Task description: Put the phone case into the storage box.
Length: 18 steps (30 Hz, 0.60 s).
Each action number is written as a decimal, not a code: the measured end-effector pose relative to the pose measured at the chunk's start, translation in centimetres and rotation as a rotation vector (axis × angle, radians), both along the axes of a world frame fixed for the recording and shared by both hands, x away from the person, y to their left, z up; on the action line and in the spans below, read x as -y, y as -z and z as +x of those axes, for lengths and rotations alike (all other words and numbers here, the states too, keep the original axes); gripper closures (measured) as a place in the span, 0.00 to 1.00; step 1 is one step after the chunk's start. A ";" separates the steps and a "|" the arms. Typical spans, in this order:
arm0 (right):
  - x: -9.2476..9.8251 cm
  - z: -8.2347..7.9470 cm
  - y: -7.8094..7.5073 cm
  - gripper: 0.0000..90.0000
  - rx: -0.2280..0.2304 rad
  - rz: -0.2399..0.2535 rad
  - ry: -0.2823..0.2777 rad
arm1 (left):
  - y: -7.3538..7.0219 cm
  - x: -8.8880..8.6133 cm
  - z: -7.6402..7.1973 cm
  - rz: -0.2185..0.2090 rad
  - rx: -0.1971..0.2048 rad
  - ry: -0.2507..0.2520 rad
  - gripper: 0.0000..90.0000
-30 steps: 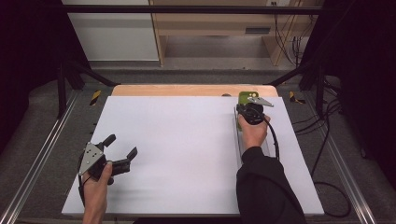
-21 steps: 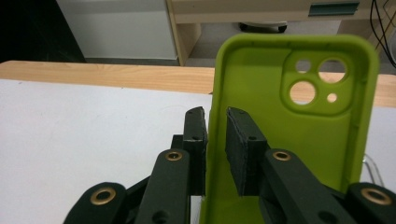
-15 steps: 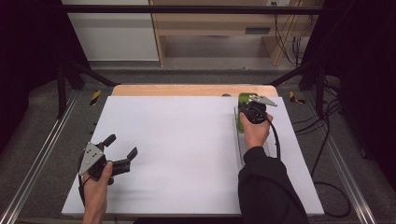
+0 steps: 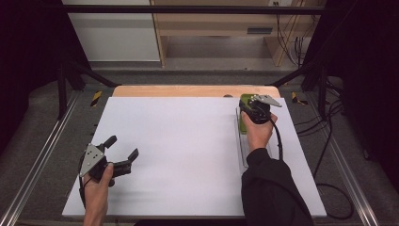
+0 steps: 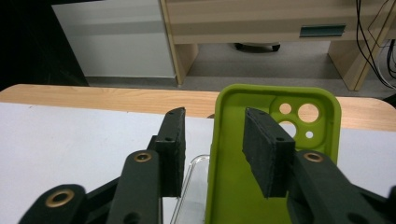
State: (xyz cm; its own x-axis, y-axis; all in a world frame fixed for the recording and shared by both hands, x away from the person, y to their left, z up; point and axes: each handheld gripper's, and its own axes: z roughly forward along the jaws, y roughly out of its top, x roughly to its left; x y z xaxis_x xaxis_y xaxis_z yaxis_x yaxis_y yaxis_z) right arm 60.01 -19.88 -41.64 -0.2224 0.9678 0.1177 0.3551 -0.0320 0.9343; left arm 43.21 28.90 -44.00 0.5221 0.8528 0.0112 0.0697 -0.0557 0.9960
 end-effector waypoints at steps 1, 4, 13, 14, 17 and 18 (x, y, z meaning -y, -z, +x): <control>0.0 0.0 -0.1 0.61 0.000 -0.002 0.001 | 0.0 0.0 0.0 0.000 0.000 0.000 0.04; 0.0 -0.2 -0.4 0.55 0.005 0.008 0.004 | 0.0 0.0 0.0 -0.001 0.000 0.000 0.04; -0.2 -0.6 -1.5 0.31 0.019 0.010 0.012 | 0.0 0.0 0.0 -0.001 -0.001 0.000 0.04; -0.2 -0.7 -1.6 0.30 0.019 0.012 0.014 | 0.0 0.0 0.0 0.002 -0.001 0.000 0.04; -0.2 -0.8 -1.8 0.25 0.021 0.014 0.013 | 0.0 0.0 0.0 0.002 -0.002 0.000 0.04; -0.2 -0.8 -1.8 0.24 0.017 0.017 0.005 | 0.0 0.0 0.0 0.002 -0.002 0.000 0.04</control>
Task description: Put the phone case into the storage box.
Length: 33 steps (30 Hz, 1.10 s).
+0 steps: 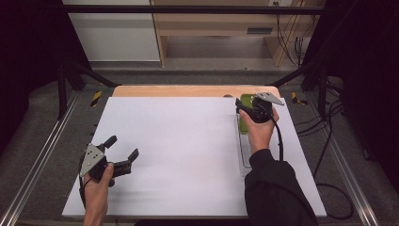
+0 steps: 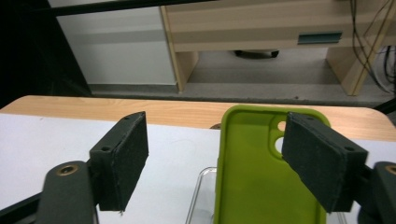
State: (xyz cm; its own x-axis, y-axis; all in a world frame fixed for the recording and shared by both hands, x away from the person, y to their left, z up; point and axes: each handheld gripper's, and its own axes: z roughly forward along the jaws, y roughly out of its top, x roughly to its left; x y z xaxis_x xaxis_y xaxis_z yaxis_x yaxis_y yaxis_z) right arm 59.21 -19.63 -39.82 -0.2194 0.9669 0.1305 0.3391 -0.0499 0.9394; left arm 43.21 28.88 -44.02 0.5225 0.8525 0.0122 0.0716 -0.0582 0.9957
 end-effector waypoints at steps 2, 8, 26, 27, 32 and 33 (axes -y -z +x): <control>0.0 0.0 -0.1 0.21 -0.008 0.004 -0.015 | 0.0 0.0 0.0 0.001 0.000 0.000 0.04; -0.1 -0.1 -0.3 0.12 -0.006 0.002 -0.034 | 0.0 0.0 0.0 -0.002 0.000 0.001 0.04; 0.1 -1.3 -1.8 0.07 0.023 -0.014 -0.093 | 0.0 -0.2 0.0 0.000 0.000 -0.005 0.03; 0.1 -1.4 -1.9 0.07 0.020 -0.012 -0.096 | 0.0 -0.2 0.0 -0.001 0.000 -0.006 0.03; 0.1 -1.7 -2.2 0.07 0.025 -0.013 -0.111 | 0.0 -0.4 0.0 -0.005 0.000 -0.010 0.03; 0.1 -1.8 -2.2 0.07 0.024 -0.013 -0.116 | 0.0 -0.4 -0.1 -0.006 0.001 -0.011 0.03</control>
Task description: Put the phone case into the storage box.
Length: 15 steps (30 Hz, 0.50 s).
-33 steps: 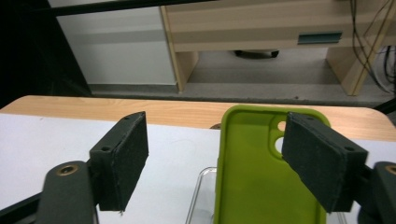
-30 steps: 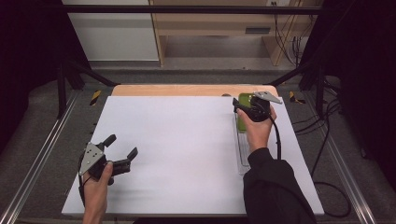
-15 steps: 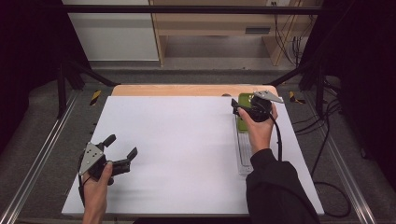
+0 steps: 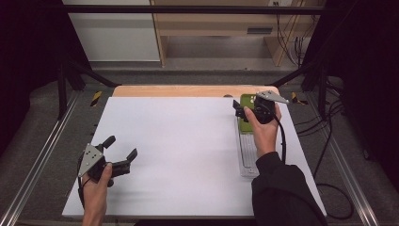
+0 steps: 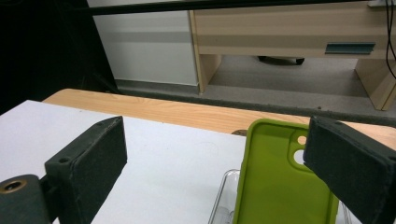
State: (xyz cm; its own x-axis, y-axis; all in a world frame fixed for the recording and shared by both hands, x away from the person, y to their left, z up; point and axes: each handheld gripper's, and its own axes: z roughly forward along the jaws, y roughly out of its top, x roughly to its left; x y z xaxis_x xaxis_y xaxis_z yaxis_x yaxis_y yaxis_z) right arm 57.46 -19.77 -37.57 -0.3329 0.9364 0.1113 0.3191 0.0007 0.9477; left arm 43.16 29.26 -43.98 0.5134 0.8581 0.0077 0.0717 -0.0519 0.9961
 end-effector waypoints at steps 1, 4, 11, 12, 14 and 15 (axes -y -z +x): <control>0.0 -0.1 -0.1 0.07 0.002 0.000 -0.004 | 0.0 0.0 0.0 0.002 0.001 -0.001 0.03; 0.0 -0.3 -0.3 0.07 0.004 0.000 -0.013 | 0.0 -0.2 0.0 0.004 0.002 -0.002 0.03; 0.3 -1.1 -1.1 0.08 0.017 -0.005 -0.038 | -0.1 -0.4 -0.1 0.016 0.003 -0.008 0.03; 0.3 -1.1 -1.1 0.08 0.017 -0.005 -0.038 | -0.1 -0.4 -0.2 0.014 0.003 -0.008 0.03; 0.4 -1.4 -1.2 0.08 0.019 -0.006 -0.044 | -0.1 -0.4 -0.2 0.009 0.003 -0.009 0.03; 0.4 -1.5 -1.3 0.08 0.021 -0.009 -0.047 | -0.1 -0.5 -0.3 0.010 0.003 -0.009 0.03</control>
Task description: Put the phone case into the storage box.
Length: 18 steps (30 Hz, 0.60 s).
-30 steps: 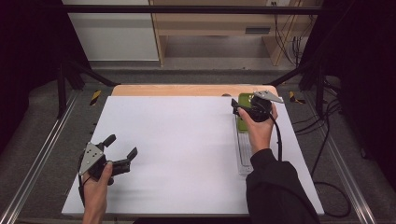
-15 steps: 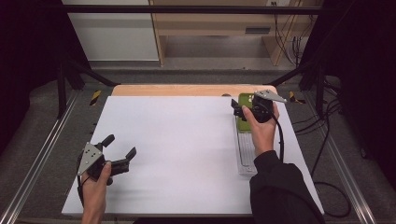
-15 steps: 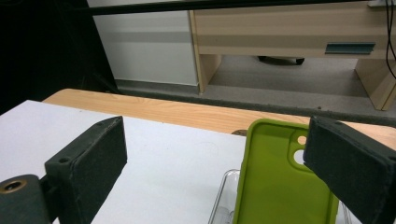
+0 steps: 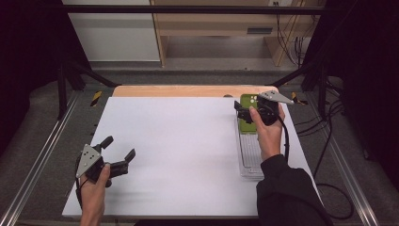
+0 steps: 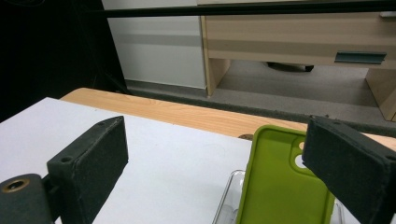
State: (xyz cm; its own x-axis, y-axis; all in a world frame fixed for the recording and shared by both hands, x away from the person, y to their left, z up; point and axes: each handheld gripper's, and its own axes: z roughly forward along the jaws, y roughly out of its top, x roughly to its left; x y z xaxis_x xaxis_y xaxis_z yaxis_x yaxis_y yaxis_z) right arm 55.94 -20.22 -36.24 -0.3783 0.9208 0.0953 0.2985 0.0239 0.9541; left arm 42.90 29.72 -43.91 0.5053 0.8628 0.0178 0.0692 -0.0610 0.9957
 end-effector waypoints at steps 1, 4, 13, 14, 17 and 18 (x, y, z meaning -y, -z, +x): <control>0.1 -0.1 -0.1 0.08 0.001 0.000 -0.002 | 0.0 0.0 0.0 0.000 0.000 -0.001 0.03; 0.3 -0.5 -0.4 0.08 0.008 -0.005 -0.005 | 0.0 0.0 -0.2 0.000 0.001 0.000 0.03; 1.3 -1.8 -1.2 0.08 0.024 -0.006 -0.015 | 0.1 -0.3 -0.9 0.012 -0.003 0.000 0.03; 1.4 -1.9 -1.3 0.08 0.024 -0.006 -0.016 | 0.1 -0.3 -0.9 0.012 -0.003 0.000 0.03; 1.6 -2.1 -1.4 0.08 0.028 -0.011 -0.018 | 0.1 -0.5 -1.1 0.016 -0.004 -0.001 0.03; 1.8 -2.2 -1.4 0.08 0.029 -0.013 -0.020 | 0.2 -0.6 -1.1 0.017 -0.006 -0.001 0.03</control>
